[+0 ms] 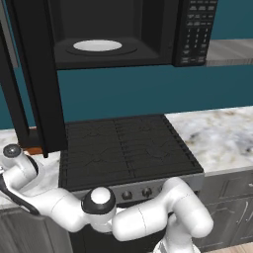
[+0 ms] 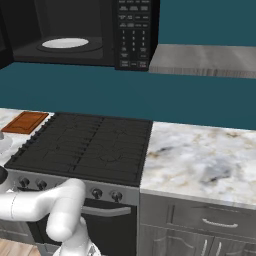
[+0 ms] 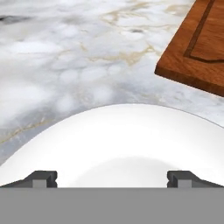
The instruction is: Pick the marshmallow from the counter and place it in the microwave.
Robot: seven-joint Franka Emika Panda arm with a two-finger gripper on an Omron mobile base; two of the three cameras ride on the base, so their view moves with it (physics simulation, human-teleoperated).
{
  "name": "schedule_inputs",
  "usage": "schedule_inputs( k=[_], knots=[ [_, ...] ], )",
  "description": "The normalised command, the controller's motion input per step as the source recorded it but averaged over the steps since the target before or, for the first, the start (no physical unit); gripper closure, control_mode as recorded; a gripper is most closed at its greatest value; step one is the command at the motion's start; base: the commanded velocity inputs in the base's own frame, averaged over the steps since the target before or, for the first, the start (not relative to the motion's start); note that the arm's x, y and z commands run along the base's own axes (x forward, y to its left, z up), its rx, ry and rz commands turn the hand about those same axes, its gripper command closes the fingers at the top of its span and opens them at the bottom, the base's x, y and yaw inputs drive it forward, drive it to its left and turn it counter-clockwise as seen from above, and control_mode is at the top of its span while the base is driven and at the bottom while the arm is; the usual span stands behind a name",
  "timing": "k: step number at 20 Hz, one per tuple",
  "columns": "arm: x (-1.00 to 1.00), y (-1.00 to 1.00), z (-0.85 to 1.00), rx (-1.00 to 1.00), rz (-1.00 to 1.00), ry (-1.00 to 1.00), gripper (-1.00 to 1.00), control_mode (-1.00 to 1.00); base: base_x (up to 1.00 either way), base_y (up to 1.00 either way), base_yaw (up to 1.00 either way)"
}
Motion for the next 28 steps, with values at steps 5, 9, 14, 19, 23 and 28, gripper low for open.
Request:
schedule_inputs(
  k=[5,9,14,19,23,28],
  knots=[
    [-0.17,-0.01,0.0,0.0,-0.08,0.0,-1.0,-1.0,0.0,0.0,0.0],
    [0.0,-0.16,-0.03,0.0,-0.08,0.0,-1.0,-1.0,0.0,0.0,0.0],
    [-0.05,-0.2,0.0,0.0,-0.07,0.0,-1.0,-1.0,0.0,0.0,0.0],
    [-0.14,-0.06,-0.01,0.0,-0.08,0.0,-1.0,-1.0,0.0,0.0,0.0],
    [-0.04,0.0,-0.08,0.0,-0.07,0.0,-1.0,-1.0,0.0,0.0,0.0],
    [0.0,0.0,-0.14,0.0,-0.06,0.0,-1.0,-1.0,0.0,0.0,0.0]
  ],
)
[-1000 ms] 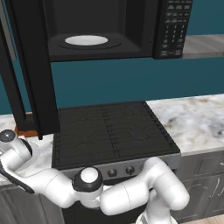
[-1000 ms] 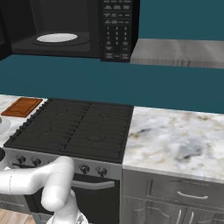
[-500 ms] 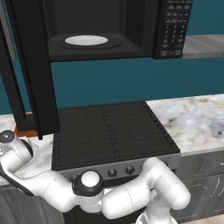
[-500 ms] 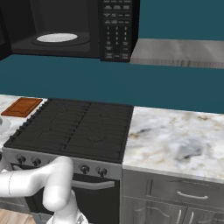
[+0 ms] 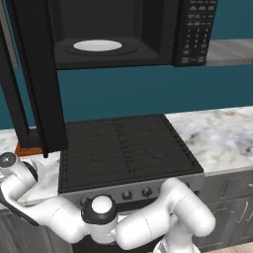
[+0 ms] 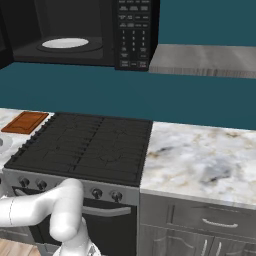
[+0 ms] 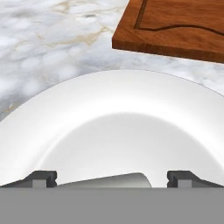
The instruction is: Pick the marshmallow from the counter and place it in the microwave.
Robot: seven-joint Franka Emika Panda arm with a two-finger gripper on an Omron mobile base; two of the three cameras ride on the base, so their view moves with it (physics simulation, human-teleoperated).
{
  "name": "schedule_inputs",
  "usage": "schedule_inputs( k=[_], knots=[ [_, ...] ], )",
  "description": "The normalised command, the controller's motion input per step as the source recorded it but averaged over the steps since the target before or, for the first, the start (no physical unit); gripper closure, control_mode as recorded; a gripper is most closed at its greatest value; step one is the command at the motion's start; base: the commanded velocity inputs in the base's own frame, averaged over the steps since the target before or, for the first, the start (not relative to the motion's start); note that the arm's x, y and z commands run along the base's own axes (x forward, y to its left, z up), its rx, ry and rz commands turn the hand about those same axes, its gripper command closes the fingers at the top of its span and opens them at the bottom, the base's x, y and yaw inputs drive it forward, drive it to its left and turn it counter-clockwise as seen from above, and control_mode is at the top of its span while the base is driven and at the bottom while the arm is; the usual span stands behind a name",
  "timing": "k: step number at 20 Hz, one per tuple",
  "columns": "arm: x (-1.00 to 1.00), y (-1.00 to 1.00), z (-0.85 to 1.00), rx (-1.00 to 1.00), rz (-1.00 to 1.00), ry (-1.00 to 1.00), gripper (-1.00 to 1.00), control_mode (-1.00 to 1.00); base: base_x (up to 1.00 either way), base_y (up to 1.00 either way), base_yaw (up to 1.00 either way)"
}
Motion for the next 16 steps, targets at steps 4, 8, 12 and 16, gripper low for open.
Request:
schedule_inputs(
  k=[4,8,12,16],
  knots=[
    [0.06,0.0,-0.09,0.0,-0.01,0.0,-1.0,-1.0,0.0,0.0,0.0],
    [0.03,0.0,-0.04,0.0,0.0,0.0,-1.0,-1.0,0.0,0.0,0.0],
    [0.0,0.0,-0.06,0.0,0.0,0.0,-1.0,-1.0,0.0,0.0,0.0],
    [0.0,0.0,-0.11,0.0,-0.04,0.0,1.0,-1.0,0.0,0.0,0.0]
  ],
)
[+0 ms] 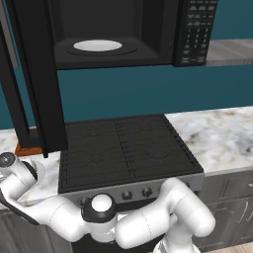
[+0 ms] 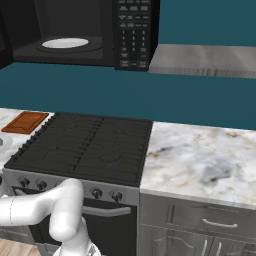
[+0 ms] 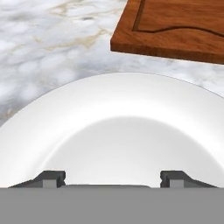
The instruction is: Pick the marshmallow from the counter and place it in the microwave.
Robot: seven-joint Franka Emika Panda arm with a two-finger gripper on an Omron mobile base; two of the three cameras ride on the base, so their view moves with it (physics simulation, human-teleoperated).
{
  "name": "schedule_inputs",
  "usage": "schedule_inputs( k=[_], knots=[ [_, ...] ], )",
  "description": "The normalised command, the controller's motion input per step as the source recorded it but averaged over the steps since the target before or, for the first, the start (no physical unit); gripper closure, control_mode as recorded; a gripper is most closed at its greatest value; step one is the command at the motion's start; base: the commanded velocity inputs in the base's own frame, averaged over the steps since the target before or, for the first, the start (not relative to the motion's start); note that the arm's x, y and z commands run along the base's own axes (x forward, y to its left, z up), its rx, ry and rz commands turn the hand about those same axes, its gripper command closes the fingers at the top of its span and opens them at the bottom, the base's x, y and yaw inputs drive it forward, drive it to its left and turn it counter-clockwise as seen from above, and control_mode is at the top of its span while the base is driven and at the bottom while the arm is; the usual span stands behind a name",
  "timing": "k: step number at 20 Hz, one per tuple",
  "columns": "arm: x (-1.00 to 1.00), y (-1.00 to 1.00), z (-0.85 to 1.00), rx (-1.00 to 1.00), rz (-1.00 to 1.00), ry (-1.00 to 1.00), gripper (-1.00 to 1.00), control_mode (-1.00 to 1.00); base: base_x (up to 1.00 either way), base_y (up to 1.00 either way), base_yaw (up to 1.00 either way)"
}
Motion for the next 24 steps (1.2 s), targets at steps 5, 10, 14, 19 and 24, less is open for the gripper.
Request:
schedule_inputs(
  k=[5,10,14,19,24],
  knots=[
    [0.0,0.0,-0.15,0.0,-0.05,0.01,1.0,-1.0,0.0,0.0,0.0],
    [0.0,0.0,-0.06,0.0,-0.06,0.01,1.0,-1.0,0.0,0.0,0.0],
    [-0.09,-0.07,0.02,0.0,-0.04,0.0,1.0,-1.0,0.0,0.0,0.0],
    [-0.18,-0.41,0.09,0.0,-0.02,-0.04,1.0,-1.0,0.0,0.0,0.0],
    [-0.07,-0.57,0.07,0.0,0.0,-0.08,1.0,-1.0,0.0,0.0,0.0]
  ],
)
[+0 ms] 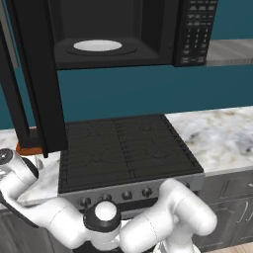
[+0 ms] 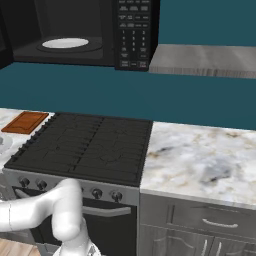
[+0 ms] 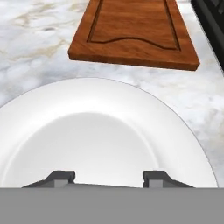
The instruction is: Pick the marshmallow from the counter and place it in the microwave.
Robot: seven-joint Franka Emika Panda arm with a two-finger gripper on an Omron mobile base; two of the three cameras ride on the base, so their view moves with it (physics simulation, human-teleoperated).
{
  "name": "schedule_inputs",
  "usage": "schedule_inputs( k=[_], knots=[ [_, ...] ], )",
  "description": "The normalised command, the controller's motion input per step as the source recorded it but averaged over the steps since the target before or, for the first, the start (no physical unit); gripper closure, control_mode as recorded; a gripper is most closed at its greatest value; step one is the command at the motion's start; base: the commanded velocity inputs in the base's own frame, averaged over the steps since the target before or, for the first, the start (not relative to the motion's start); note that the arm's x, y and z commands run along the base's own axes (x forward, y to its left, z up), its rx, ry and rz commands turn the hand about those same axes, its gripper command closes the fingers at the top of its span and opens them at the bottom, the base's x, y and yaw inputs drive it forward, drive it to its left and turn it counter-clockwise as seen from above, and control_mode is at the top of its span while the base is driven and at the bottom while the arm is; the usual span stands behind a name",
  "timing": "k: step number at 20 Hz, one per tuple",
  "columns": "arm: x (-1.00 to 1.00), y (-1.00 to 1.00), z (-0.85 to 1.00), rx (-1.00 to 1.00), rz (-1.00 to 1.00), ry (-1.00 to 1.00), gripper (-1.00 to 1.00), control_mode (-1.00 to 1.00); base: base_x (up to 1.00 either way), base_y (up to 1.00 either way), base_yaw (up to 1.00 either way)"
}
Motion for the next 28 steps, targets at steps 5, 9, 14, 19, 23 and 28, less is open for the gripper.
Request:
schedule_inputs(
  k=[5,9,14,19,23,28],
  knots=[
    [0.0,-0.62,0.0,0.0,0.0,-0.11,1.0,-1.0,0.0,0.0,0.0],
    [0.0,-0.81,0.0,0.0,0.02,-0.12,1.0,-1.0,0.0,0.0,0.0],
    [-0.05,-1.0,0.08,0.0,0.05,-0.03,1.0,-1.0,0.0,0.0,0.0],
    [-0.16,-1.0,0.31,0.0,0.08,0.0,1.0,-1.0,0.0,0.0,0.0],
    [-0.37,-0.96,0.82,0.0,0.12,0.0,1.0,-1.0,0.0,0.0,0.0],
    [-0.43,-0.85,1.0,0.0,0.11,0.0,1.0,-1.0,0.0,0.0,0.0]
  ],
)
